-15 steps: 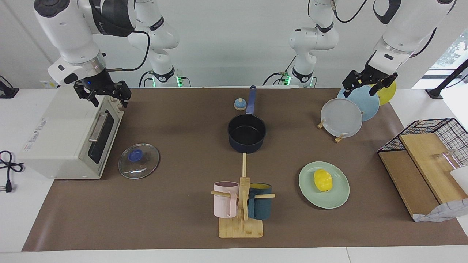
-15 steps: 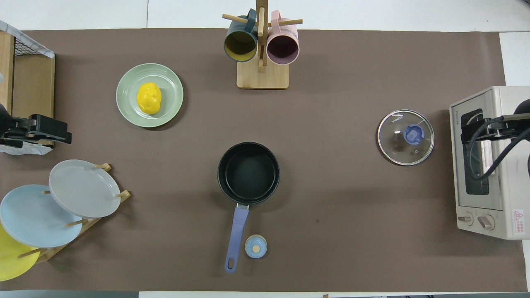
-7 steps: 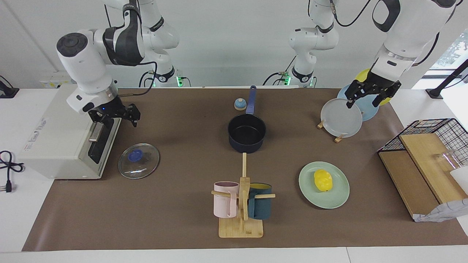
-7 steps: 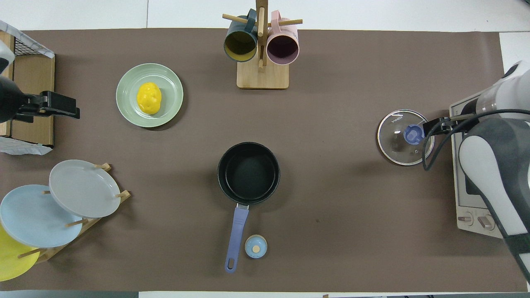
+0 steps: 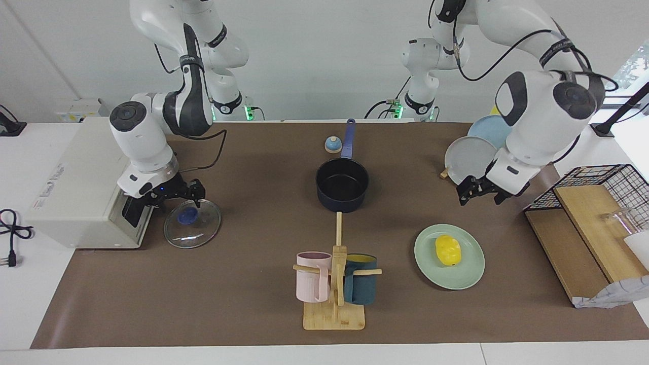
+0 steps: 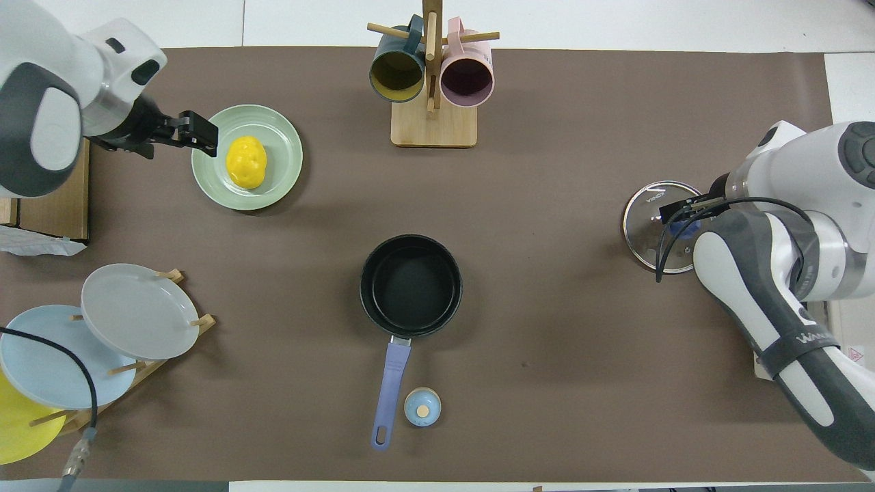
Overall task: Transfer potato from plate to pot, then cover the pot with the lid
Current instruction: 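Reach the left gripper to the potato while the right gripper reaches the lid, then grasp the potato with the left gripper while the right gripper grasps the lid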
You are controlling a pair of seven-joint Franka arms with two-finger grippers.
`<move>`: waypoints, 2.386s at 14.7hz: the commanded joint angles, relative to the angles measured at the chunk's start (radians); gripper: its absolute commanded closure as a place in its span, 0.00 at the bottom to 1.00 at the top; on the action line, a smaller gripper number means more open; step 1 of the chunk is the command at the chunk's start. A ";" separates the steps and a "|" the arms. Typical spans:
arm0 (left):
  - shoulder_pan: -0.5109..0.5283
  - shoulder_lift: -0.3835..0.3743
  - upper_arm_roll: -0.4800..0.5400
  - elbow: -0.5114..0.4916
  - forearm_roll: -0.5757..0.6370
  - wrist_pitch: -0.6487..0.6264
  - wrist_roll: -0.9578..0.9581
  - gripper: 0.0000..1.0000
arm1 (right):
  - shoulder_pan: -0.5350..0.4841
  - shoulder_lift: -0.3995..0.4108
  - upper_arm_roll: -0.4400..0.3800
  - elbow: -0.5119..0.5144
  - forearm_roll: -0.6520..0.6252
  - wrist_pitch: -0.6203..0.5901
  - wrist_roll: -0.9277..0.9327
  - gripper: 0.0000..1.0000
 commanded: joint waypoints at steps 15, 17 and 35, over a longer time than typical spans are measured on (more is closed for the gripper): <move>-0.016 0.192 0.013 -0.071 0.008 0.339 0.011 0.00 | -0.028 0.054 0.004 -0.046 0.018 0.074 -0.158 0.16; -0.019 0.189 0.012 -0.084 0.008 0.349 0.016 0.00 | -0.028 0.057 0.004 -0.034 0.018 0.069 -0.158 0.29; -0.114 -0.059 0.002 0.027 -0.045 0.001 -0.059 1.00 | -0.006 0.028 0.034 0.509 0.015 -0.659 -0.139 1.00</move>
